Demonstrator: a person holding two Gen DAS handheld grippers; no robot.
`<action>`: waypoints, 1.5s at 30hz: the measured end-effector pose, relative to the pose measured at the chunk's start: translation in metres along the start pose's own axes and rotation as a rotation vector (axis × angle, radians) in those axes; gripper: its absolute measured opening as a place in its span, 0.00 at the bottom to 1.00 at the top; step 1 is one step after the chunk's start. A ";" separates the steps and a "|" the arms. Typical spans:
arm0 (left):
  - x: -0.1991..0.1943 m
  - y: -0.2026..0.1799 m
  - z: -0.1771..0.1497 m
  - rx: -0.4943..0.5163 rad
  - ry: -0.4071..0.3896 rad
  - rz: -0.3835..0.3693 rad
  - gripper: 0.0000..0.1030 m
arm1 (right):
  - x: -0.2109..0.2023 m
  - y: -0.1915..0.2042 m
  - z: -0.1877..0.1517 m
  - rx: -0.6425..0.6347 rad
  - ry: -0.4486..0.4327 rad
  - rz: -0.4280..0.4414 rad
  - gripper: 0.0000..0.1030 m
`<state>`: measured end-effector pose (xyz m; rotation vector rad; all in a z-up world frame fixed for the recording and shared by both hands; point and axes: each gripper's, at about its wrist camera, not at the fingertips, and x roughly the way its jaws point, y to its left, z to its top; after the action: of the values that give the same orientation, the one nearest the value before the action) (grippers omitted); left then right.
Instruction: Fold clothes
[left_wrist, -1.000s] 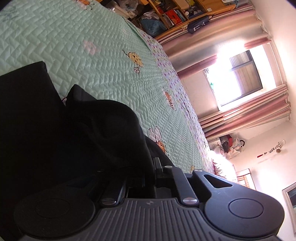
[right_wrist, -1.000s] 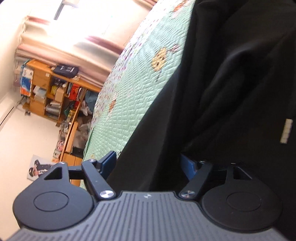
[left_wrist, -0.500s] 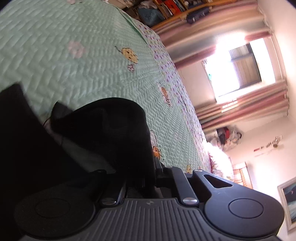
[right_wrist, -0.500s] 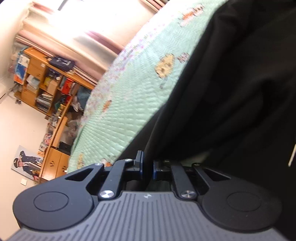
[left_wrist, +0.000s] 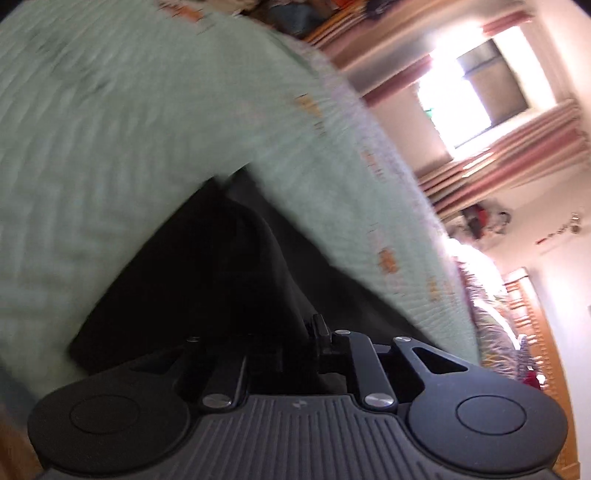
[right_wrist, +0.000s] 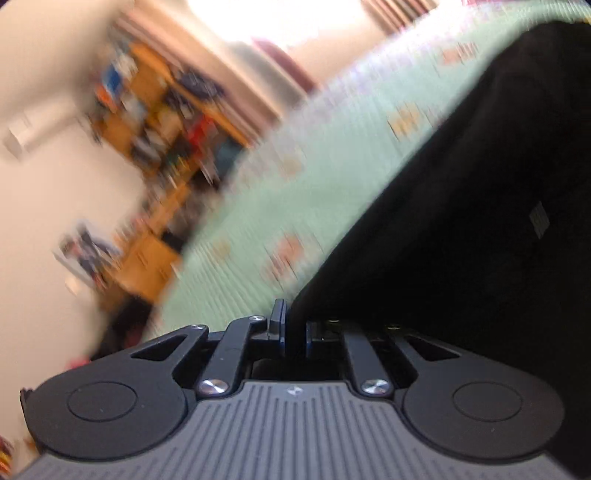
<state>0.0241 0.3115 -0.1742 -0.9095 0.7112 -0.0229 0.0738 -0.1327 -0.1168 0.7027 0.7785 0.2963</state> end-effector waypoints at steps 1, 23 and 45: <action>0.002 0.013 -0.010 -0.018 -0.007 0.002 0.11 | 0.009 -0.014 -0.010 0.030 0.042 -0.021 0.10; -0.037 0.032 -0.020 -0.031 -0.058 0.048 0.15 | -0.006 -0.043 -0.040 -0.003 0.087 0.023 0.10; -0.053 0.021 -0.016 -0.049 -0.077 0.171 0.20 | -0.008 -0.032 -0.057 -0.010 0.038 0.198 0.10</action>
<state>-0.0316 0.3297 -0.1670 -0.8891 0.7179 0.1810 0.0267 -0.1337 -0.1628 0.7680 0.7437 0.4935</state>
